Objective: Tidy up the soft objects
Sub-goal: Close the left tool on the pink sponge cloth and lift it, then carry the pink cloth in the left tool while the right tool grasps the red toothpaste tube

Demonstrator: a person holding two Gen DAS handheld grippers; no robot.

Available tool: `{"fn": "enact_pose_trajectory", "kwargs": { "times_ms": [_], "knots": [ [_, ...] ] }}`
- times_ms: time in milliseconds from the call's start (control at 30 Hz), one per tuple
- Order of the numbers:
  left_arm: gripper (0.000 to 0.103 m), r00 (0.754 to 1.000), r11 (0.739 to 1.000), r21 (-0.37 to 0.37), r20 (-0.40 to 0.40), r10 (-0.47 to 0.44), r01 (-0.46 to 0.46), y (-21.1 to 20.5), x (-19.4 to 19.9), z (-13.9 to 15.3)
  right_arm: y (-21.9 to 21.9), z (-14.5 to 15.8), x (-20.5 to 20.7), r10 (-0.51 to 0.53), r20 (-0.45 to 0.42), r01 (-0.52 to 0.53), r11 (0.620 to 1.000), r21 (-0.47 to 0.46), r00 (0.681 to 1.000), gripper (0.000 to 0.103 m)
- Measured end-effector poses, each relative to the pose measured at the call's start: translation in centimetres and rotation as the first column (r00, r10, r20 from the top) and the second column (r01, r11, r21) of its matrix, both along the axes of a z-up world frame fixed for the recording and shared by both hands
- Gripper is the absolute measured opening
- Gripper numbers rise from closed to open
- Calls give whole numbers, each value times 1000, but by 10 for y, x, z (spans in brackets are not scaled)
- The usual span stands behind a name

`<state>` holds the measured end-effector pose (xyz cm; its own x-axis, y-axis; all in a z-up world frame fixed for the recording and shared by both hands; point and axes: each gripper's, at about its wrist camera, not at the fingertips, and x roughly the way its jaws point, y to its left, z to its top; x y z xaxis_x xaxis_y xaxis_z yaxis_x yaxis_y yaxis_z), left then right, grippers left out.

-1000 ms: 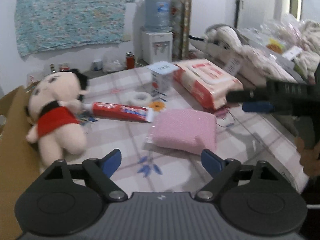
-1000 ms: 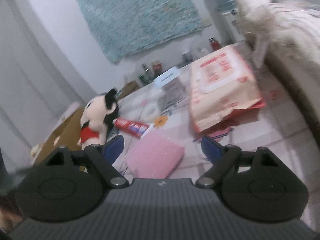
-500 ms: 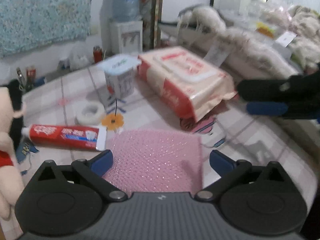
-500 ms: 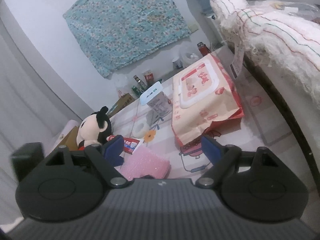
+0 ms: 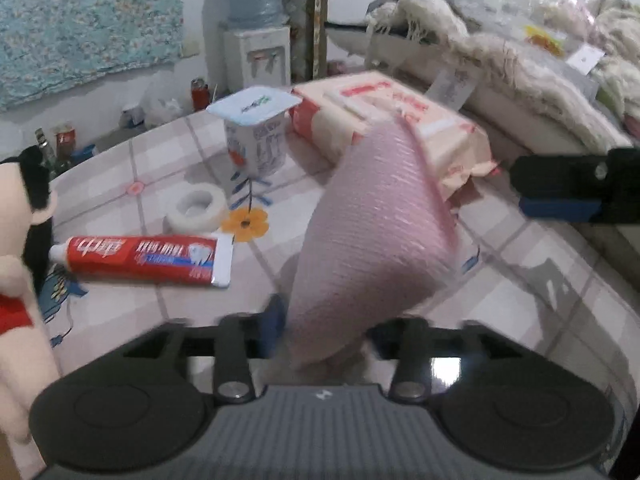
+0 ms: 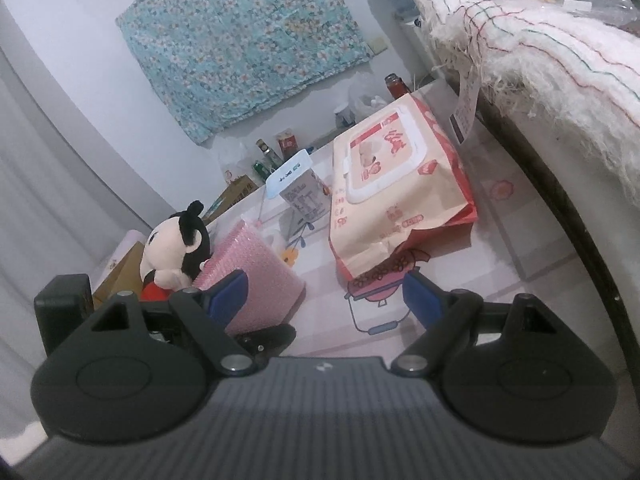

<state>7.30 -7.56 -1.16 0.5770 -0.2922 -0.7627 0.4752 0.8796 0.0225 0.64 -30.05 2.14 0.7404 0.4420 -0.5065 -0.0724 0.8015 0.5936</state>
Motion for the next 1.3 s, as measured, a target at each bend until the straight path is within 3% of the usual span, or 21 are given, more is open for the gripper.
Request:
{"fn": "enact_pose_trajectory", "kwargs": {
  "times_ms": [133, 267, 367, 467, 600, 700, 767, 867, 1000, 1133, 1300],
  "knots": [
    [80, 999, 998, 51, -41, -19, 21, 0, -15, 3, -8, 4, -4, -18, 19, 17, 1000, 23, 1000, 85],
    [97, 995, 993, 78, 23, -93, 91, 3, -31, 21, -16, 1, -4, -40, 5, 40, 996, 75, 999, 85],
    [99, 989, 987, 98, 53, -136, 130, -7, -27, 34, -20, 2, -5, -49, 9, 48, 994, 95, 999, 85],
    [103, 986, 985, 64, 35, -164, 162, -25, -15, 41, -22, 2, -6, -65, 5, 64, 993, 95, 998, 85],
    [103, 953, 951, 69, -42, -299, 301, -58, 4, 28, -27, 0, -6, -77, -5, 77, 991, 111, 997, 85],
    [103, 954, 943, 140, -70, -293, 300, -73, 22, 12, -32, -1, -7, -87, -7, 88, 989, 115, 996, 85],
    [103, 944, 948, 84, -152, -293, 308, -72, 35, 6, -35, -2, -7, -99, -7, 99, 987, 123, 995, 85],
    [97, 943, 961, 25, -201, -266, 276, -64, 45, 5, -38, -3, -7, -112, -10, 112, 985, 134, 994, 85],
    [90, 952, 955, 98, -159, -263, 280, -64, 29, 1, -36, -6, -4, -94, -19, 96, 983, 156, 995, 86],
    [87, 977, 977, 112, -133, -169, 184, -52, 10, 1, -31, -6, -6, -99, -24, 101, 988, 119, 995, 86],
    [85, 984, 985, 109, -138, -116, 132, -22, -24, 5, -26, -5, -7, -85, -7, 85, 992, 91, 996, 86]
  ]
}}
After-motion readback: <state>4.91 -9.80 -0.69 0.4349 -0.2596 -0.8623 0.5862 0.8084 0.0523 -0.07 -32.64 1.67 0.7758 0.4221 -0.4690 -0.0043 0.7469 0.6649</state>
